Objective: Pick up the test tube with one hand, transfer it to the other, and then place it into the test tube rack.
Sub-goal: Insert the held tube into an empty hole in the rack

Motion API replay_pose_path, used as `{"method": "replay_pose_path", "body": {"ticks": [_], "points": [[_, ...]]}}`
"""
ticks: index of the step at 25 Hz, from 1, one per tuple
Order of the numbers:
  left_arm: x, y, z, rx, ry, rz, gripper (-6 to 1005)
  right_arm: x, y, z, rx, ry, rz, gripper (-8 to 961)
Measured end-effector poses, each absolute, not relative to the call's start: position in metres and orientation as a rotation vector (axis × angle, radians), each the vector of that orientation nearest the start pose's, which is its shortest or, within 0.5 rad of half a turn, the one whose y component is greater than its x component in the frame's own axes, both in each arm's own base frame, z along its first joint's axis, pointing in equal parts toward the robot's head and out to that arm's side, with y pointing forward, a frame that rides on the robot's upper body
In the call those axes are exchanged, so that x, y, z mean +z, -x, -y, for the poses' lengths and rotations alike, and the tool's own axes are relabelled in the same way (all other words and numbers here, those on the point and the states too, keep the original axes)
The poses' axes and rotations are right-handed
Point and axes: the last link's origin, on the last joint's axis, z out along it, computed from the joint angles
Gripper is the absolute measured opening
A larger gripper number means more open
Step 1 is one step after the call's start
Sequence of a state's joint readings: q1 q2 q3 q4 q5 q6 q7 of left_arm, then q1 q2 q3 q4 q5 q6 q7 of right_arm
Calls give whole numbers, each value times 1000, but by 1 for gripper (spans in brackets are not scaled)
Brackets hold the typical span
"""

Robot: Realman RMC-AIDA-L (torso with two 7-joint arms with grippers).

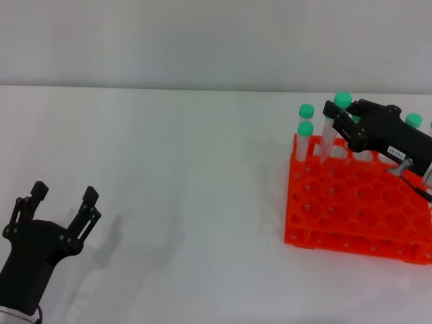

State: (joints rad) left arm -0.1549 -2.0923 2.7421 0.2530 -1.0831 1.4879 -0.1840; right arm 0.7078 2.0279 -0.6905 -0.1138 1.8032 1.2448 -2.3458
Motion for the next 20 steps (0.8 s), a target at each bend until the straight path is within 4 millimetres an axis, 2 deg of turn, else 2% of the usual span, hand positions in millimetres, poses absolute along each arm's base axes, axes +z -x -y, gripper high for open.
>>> {"method": "replay_pose_path", "body": {"ticks": [20], "points": [[-39,333,-218,-884,1606,583,888,-30,-253,-384,913,2156,-528,203]]}}
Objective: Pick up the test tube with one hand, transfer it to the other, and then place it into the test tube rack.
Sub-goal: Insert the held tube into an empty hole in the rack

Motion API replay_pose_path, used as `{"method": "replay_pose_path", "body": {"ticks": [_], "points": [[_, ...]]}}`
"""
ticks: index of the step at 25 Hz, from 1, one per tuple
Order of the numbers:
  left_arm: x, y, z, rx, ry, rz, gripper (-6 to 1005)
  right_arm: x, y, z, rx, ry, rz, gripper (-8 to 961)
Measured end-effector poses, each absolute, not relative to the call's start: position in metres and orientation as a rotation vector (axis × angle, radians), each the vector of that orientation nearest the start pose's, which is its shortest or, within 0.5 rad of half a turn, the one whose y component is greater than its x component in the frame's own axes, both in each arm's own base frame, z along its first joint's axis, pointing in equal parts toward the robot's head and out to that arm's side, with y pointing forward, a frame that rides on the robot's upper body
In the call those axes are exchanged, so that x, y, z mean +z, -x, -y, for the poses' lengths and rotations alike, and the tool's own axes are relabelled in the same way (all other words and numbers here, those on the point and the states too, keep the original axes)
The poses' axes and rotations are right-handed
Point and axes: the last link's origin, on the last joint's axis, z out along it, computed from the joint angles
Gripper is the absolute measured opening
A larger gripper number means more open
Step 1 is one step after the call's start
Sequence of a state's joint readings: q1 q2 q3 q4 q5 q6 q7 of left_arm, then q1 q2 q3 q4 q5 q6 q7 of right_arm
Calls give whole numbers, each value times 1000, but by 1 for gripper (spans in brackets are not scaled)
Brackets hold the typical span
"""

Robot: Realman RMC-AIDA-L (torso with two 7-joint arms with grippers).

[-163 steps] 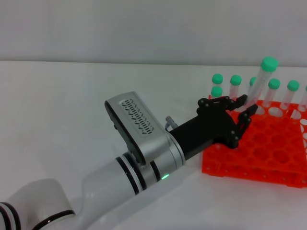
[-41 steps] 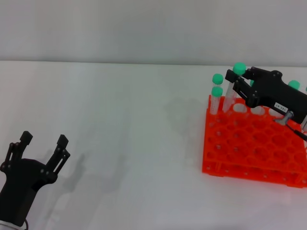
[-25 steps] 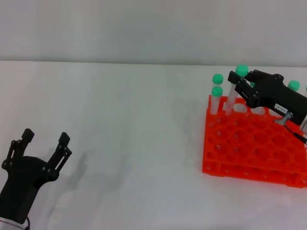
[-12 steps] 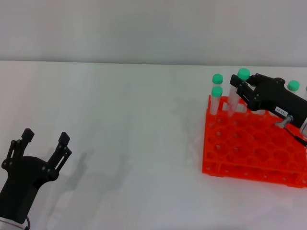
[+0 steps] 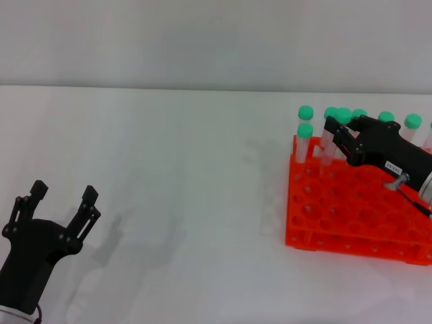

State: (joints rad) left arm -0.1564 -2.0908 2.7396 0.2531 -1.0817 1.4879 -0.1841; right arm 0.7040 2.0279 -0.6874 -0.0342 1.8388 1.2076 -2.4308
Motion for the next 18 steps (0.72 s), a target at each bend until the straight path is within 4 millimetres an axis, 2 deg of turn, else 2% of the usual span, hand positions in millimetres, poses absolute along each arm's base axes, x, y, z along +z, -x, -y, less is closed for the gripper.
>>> {"method": "replay_pose_path", "body": {"ticks": [15,18], "points": [[-39,331,-222,-894,1611,574,888,-37,-260,-382,863,2166,-567,204],[-39,329,-224,-899,1613,570,888,-37,-260,-381,868,2171,-565,293]]}}
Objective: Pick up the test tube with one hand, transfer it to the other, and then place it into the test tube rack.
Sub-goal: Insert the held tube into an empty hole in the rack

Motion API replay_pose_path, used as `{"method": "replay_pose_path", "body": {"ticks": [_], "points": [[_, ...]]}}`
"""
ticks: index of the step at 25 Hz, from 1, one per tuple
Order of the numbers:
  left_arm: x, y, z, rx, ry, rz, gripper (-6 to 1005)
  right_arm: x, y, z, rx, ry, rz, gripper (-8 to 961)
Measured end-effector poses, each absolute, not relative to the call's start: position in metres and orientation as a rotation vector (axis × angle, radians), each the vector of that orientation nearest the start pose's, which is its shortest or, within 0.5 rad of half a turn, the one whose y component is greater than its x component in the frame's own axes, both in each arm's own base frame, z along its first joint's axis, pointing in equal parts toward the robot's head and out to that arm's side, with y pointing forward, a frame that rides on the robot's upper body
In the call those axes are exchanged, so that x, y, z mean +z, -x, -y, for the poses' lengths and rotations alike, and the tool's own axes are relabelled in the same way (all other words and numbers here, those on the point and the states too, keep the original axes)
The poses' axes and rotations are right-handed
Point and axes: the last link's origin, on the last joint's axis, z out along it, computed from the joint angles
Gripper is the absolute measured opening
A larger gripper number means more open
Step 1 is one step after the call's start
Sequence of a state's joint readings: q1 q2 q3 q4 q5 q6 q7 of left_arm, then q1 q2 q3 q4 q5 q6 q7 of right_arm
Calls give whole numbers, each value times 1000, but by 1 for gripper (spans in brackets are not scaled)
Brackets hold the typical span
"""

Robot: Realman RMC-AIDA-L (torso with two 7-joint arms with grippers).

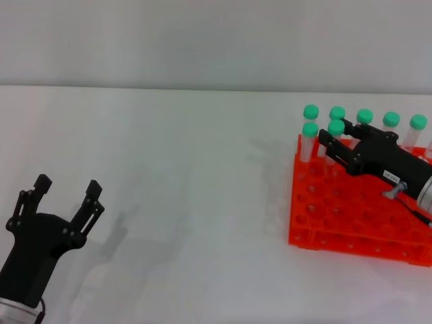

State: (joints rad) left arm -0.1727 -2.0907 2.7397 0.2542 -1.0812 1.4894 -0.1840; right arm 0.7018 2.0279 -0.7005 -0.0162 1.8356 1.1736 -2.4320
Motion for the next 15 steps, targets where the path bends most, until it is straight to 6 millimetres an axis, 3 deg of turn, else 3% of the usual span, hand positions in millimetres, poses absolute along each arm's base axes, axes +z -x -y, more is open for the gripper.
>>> {"method": "replay_pose_path", "body": {"ticks": [3,8,14,15], "points": [[-39,328,-226,-905,1615,565,888,-35,-261,-379,874,2167,-558,382],[-39,325,-229,-913,1618,560,888,-31,-264,-378,887,2154,-567,621],[-39,323,-232,-921,1621,555,888,-29,-267,-382,879,2139,-614,832],[-40,323,-232,-921,1621,556,888,-29,-266,-384,873,2143,-623,832]]}}
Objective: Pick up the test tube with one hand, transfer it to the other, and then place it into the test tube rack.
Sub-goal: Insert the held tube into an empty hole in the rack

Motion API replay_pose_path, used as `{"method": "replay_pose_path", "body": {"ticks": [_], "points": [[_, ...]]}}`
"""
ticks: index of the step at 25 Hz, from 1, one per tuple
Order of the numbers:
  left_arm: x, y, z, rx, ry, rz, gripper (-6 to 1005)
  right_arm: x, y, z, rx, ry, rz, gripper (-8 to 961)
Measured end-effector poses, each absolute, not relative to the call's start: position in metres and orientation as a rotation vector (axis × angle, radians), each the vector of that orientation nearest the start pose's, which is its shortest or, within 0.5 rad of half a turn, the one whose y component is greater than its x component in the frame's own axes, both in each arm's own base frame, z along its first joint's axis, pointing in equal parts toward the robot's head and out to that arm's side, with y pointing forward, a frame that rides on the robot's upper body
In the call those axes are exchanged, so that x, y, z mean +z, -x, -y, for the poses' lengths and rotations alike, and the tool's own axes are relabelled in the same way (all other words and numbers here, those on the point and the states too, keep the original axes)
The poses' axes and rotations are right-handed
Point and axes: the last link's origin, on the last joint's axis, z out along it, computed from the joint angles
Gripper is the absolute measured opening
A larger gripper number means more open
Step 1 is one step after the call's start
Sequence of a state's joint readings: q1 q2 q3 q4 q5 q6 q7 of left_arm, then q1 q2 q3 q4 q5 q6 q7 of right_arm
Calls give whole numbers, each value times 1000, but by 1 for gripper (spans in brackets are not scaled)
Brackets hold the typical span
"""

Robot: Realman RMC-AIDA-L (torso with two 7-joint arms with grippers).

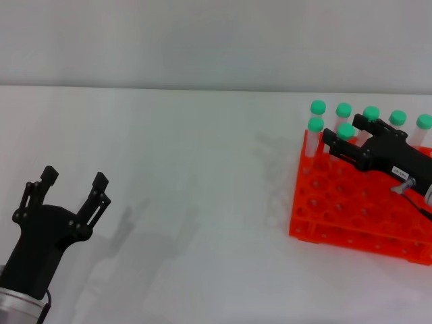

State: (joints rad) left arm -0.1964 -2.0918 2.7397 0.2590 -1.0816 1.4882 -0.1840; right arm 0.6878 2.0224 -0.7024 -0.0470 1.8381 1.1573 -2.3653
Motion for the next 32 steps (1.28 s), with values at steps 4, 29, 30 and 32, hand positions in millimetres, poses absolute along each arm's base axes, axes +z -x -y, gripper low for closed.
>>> {"method": "replay_pose_path", "body": {"ticks": [4,29,30,32], "points": [[-40,323,-232,-921,1621,557,888,-28,-267,-389,848,2154,-661,831],[-40,326,-228,-910,1624,563,888,-15,-263,-389,907,2197,-688,822],[-40,326,-228,-910,1624,562,888,-14,-264,-388,910,2193,-684,821],[-39,326,-228,-909,1624,562,888,-11,-264,-385,930,2186,-662,821]]}}
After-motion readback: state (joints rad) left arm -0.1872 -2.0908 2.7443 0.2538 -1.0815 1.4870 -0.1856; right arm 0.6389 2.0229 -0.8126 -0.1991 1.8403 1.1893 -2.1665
